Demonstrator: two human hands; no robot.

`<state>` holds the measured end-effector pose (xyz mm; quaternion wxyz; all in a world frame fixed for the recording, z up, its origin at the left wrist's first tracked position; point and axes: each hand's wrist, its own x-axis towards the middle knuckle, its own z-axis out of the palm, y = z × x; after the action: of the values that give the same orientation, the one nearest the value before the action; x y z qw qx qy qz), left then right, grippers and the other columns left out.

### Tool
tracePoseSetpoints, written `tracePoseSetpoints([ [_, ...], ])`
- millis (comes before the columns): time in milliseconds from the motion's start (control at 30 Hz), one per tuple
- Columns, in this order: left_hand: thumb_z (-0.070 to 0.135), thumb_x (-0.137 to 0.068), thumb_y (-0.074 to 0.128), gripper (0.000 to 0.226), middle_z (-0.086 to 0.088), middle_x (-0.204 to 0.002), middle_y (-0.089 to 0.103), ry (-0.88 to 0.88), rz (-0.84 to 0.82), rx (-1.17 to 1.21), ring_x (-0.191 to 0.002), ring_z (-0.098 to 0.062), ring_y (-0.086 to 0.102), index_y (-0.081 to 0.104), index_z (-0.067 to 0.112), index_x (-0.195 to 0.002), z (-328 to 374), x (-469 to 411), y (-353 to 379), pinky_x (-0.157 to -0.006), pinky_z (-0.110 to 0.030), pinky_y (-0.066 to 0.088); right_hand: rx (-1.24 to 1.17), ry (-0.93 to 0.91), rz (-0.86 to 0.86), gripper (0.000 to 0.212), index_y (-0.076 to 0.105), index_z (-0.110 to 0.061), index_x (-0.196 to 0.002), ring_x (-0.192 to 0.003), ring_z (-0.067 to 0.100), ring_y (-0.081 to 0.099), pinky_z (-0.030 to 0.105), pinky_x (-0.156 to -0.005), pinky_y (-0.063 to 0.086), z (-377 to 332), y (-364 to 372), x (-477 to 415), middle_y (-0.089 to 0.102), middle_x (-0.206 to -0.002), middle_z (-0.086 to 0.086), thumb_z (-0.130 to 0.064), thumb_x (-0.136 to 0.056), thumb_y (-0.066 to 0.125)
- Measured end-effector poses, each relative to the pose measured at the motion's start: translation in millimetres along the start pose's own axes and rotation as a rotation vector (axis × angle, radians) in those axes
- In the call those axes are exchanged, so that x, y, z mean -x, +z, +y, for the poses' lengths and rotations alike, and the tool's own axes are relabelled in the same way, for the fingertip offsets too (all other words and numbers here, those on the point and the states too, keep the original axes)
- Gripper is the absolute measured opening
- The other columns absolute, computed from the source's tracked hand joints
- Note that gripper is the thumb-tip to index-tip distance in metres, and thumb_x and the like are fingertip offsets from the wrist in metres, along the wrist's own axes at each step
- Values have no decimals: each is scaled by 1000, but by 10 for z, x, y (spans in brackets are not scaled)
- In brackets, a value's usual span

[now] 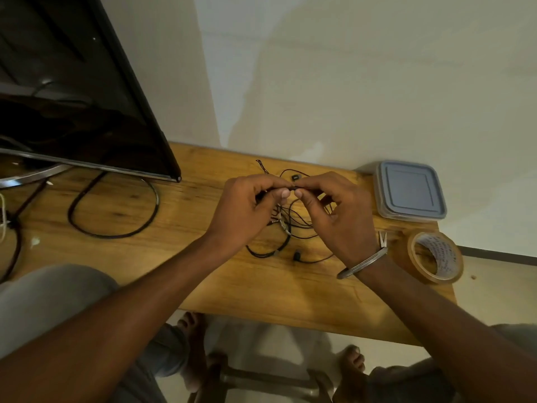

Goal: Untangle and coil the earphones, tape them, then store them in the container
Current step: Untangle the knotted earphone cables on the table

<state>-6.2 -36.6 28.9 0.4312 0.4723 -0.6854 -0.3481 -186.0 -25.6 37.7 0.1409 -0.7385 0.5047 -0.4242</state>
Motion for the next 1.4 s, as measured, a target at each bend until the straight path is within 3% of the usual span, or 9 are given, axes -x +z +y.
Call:
tracePoseSetpoints([
  [267, 10, -92, 67, 11, 2, -76, 74, -33, 82, -48, -72, -14, 71, 77, 14, -94, -18, -76, -128, -67, -36, 57, -87, 195, 108, 9, 72, -21, -99, -83, 4, 65, 23, -66, 54, 46, 5, 12, 66, -90, -19, -17, -91, 70],
  [500, 9, -91, 68, 11, 3, -82, 74, 22, 121, -138, -74, -9, 69, 77, 13, -94, -68, -129, -222, -67, -32, 57, -127, 300, 187, 14, 68, -26, -99, -86, 1, 64, 19, -70, 52, 150, -5, 18, 69, -91, -13, -14, -93, 65],
  [600, 10, -91, 68, 11, 2, -84, 75, 14, 131, -131, -75, -10, 70, 77, 13, -96, -81, -118, -214, -68, -36, 58, -84, 347, 168, 16, 65, -22, -108, -93, 2, 61, 28, -77, 53, 174, 12, 63, 66, -99, -10, -15, -94, 64],
  [733, 11, -90, 68, 11, 5, -86, 75, -5, 85, -63, -79, -9, 71, 77, 14, -96, -62, -51, -85, -70, -39, 59, 24, 227, 21, 38, 56, -17, -130, -117, 11, 54, 38, -98, 47, 81, 106, 145, 61, -123, -5, -22, -93, 64],
  [900, 10, -91, 67, 11, 2, -87, 76, 43, -14, -53, -79, -13, 71, 77, 12, -95, -39, 22, 46, -68, -42, 57, 75, 85, -55, 18, 70, -26, -110, -100, 8, 59, 58, -95, 42, 60, 197, 162, 69, -99, -14, -31, -93, 67],
  [1033, 11, -91, 69, 11, 4, -87, 75, 42, 13, -71, -79, -8, 70, 77, 15, -97, -14, 0, -1, -70, -39, 57, 146, 48, 68, 8, 73, -24, -97, -94, 14, 61, 52, -91, 45, 108, 104, 94, 70, -92, -13, -27, -92, 67],
  [1167, 11, -92, 67, 11, 10, -81, 73, -6, 79, -45, -73, -15, 70, 76, 16, -97, -43, -71, -89, -66, -42, 56, -103, 370, 193, 6, 72, -20, -93, -86, 7, 64, 29, -76, 49, 70, 153, 121, 70, -86, -11, -18, -92, 66],
  [1267, 12, -92, 67, 11, 15, -81, 71, -14, 83, -57, -75, -12, 70, 76, 15, -97, -55, -63, -75, -67, -41, 57, -267, 638, 131, 11, 73, -19, -97, -87, 1, 66, 29, -77, 51, 83, 265, 192, 72, -90, -11, -16, -94, 63],
  [1400, 10, -91, 66, 10, 5, -84, 74, 38, 18, -70, -75, -12, 69, 76, 10, -94, -25, -11, 2, -66, -40, 55, -38, 273, 19, 28, 66, -22, -119, -111, 9, 60, 38, -98, 47, -41, 270, 249, 68, -112, -10, -25, -91, 64],
])
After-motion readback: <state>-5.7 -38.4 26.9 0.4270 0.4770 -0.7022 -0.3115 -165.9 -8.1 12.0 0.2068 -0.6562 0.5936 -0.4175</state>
